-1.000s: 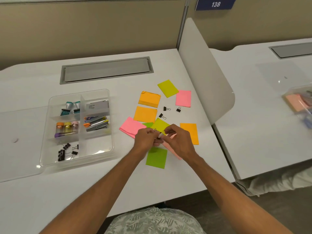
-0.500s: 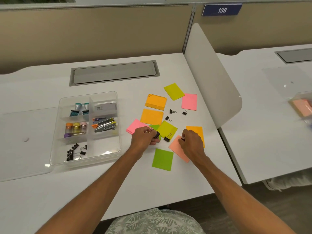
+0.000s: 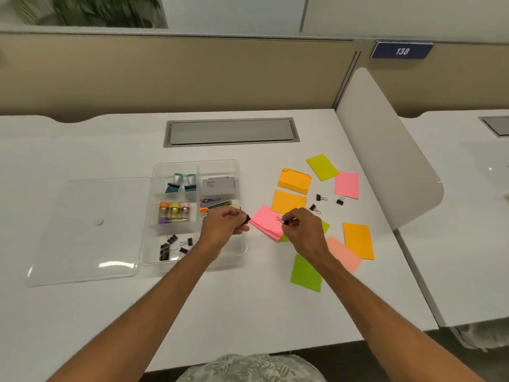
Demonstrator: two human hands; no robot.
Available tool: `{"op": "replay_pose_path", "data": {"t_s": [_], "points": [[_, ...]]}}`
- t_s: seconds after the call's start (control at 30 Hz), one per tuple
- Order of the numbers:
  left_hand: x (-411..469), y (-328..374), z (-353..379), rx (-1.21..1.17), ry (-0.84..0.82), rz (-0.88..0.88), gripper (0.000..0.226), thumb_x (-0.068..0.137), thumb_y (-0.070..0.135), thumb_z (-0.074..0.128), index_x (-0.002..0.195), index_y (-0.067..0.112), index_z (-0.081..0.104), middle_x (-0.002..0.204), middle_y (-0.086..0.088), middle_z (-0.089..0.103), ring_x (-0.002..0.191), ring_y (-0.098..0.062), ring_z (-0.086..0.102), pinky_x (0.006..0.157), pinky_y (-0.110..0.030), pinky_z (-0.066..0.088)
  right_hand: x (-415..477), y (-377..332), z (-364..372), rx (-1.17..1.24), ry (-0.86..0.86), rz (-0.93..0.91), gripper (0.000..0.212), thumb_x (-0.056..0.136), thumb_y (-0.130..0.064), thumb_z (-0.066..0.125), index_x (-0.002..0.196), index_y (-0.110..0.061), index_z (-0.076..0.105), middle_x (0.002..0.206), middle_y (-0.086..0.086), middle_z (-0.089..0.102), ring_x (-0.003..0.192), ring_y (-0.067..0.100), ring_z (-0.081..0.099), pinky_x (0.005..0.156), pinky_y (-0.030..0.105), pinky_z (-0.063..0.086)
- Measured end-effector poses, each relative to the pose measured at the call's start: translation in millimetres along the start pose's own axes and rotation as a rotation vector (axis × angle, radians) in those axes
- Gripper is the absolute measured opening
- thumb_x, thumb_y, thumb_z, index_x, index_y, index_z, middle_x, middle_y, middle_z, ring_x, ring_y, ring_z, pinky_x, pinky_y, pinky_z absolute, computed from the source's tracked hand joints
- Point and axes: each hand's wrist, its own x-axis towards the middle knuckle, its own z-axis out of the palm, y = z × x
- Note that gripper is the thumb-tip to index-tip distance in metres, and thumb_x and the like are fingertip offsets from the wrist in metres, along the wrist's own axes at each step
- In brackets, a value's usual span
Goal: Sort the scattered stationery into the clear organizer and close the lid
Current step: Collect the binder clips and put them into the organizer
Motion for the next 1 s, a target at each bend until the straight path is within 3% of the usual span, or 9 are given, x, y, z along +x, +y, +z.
{"op": "replay_pose_path", "data": {"t_s": [0.13, 0.3, 0.43, 0.57, 0.73, 0.9, 1.0], "points": [[-6.6, 0.6, -56.6, 0.039, 0.091, 0.027, 0.010, 0.084, 0.011, 0.072, 0.091, 0.003, 0.070, 0.085, -0.014, 0.075, 0.071, -0.023, 0.074, 0.070, -0.030, 0.059, -2.5, -54.7, 43.8, 0.053, -0.057, -0.100, 0.014, 0.077, -0.003, 0.073, 0.088, -0.012, 0.072, 0.089, 0.002, 0.069, 0.073, 0.013, 0.064, 0.066, 0.023, 0.050], [-16.2, -2.1, -125.3, 0.288, 0.250, 0.099, 0.004, 0.081, 0.020, 0.076, 0.083, 0.018, 0.076, 0.078, 0.002, 0.075, 0.065, -0.012, 0.072, 0.059, -0.020, 0.054, -15.0, -110.1, 100.4, 0.058, -0.208, -0.202, 0.017, 0.077, -0.002, 0.069, 0.091, -0.011, 0.072, 0.087, 0.003, 0.071, 0.073, 0.018, 0.067, 0.068, 0.030, 0.057], [-20.4, -14.6, -161.0, 0.523, 0.278, 0.109, 0.012, 0.077, 0.023, 0.079, 0.087, 0.018, 0.079, 0.086, 0.003, 0.075, 0.079, -0.012, 0.069, 0.077, -0.028, 0.056, -22.5, -134.9, 141.5, -0.131, -0.306, -0.329, 0.014, 0.080, -0.015, 0.070, 0.093, -0.021, 0.071, 0.088, -0.004, 0.070, 0.076, 0.012, 0.063, 0.068, 0.029, 0.051], [-22.0, -33.1, -174.9, 0.716, 0.291, 0.077, 0.018, 0.075, 0.027, 0.079, 0.092, 0.022, 0.078, 0.086, -0.001, 0.075, 0.077, -0.017, 0.069, 0.074, -0.032, 0.058, -28.5, -147.2, 167.9, -0.392, -0.333, -0.395, 0.014, 0.081, -0.021, 0.071, 0.094, -0.026, 0.070, 0.101, 0.005, 0.066, 0.095, 0.024, 0.060, 0.072, 0.031, 0.049], [-19.4, -43.5, -171.5, 0.995, 0.229, 0.078, 0.019, 0.079, 0.032, 0.075, 0.097, 0.025, 0.074, 0.094, -0.001, 0.073, 0.082, -0.021, 0.067, 0.071, -0.030, 0.054, -33.3, -152.1, 177.8, -0.534, -0.351, -0.385, 0.017, 0.078, -0.014, 0.072, 0.094, -0.020, 0.070, 0.105, 0.013, 0.058, 0.089, 0.033, 0.062, 0.075, 0.036, 0.053], [-13.6, -43.8, -166.8, 1.017, 0.220, 0.102, 0.023, 0.083, 0.033, 0.073, 0.102, 0.021, 0.072, 0.092, -0.002, 0.073, 0.069, -0.017, 0.059, 0.061, -0.026, 0.043, -32.4, -150.2, 179.6, -0.505, -0.340, -0.392, 0.020, 0.080, -0.016, 0.072, 0.100, -0.021, 0.071, 0.112, 0.013, 0.060, 0.099, 0.032, 0.061, 0.079, 0.034, 0.051], [-11.2, -44.7, -168.0, 0.999, 0.220, 0.138, 0.025, 0.086, 0.031, 0.070, 0.108, 0.020, 0.070, 0.095, -0.003, 0.073, 0.075, -0.019, 0.065, 0.065, -0.027, 0.049, -31.2, -148.5, 175.8, -0.425, -0.301, -0.394, 0.018, 0.085, -0.018, 0.069, 0.102, -0.023, 0.070, 0.110, 0.007, 0.064, 0.103, 0.027, 0.059, 0.079, 0.034, 0.050]]}}
